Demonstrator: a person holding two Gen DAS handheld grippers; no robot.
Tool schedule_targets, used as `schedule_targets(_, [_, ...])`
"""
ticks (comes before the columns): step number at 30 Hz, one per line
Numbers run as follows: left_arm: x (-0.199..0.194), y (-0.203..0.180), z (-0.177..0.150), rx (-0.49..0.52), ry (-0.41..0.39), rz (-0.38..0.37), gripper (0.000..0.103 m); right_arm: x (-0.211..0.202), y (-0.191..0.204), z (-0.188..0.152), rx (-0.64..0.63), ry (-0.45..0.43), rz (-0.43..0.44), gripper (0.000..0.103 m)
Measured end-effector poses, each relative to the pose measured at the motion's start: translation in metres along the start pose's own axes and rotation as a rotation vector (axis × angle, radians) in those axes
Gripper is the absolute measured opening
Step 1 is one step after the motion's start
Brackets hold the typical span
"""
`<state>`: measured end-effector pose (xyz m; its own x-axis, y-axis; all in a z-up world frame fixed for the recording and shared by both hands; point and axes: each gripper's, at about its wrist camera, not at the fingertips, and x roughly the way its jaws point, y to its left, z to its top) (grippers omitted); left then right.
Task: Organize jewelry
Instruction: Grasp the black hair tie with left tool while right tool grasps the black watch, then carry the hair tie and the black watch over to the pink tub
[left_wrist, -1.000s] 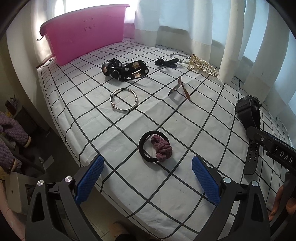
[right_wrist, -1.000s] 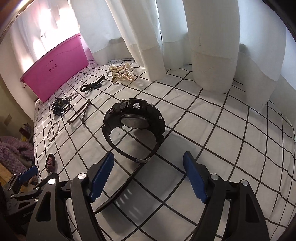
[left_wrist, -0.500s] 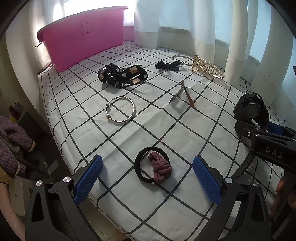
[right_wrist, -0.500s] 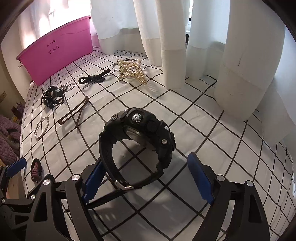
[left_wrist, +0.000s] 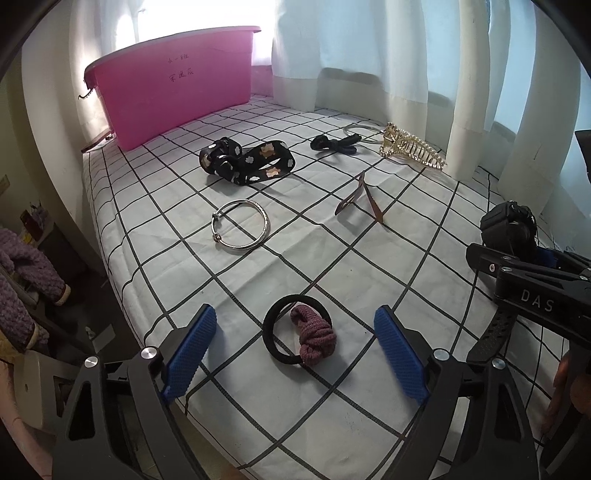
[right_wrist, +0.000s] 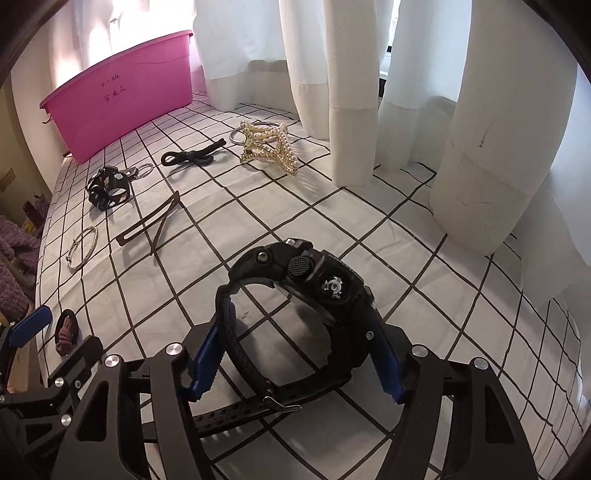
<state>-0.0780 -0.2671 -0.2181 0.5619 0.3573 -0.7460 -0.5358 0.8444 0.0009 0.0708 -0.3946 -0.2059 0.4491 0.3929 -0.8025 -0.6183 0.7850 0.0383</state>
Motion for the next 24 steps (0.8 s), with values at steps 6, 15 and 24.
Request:
schedule_targets(6, [-0.006,0.005,0.001,-0.004,-0.017,-0.006,0.020,-0.004,0.000,-0.002,-0.003,-0.022,0.008,0.066])
schedule_targets(15, [-0.015,0.010,-0.006,0.009,-0.052,0.002,0.014,-0.015,-0.002,-0.010,0.014,-0.042,0.024,0.066])
schedule_targets(24, [-0.036,0.013,0.003,0.005,-0.084,-0.006,0.014,-0.031,0.000,-0.009,0.023,-0.061,0.046,0.066])
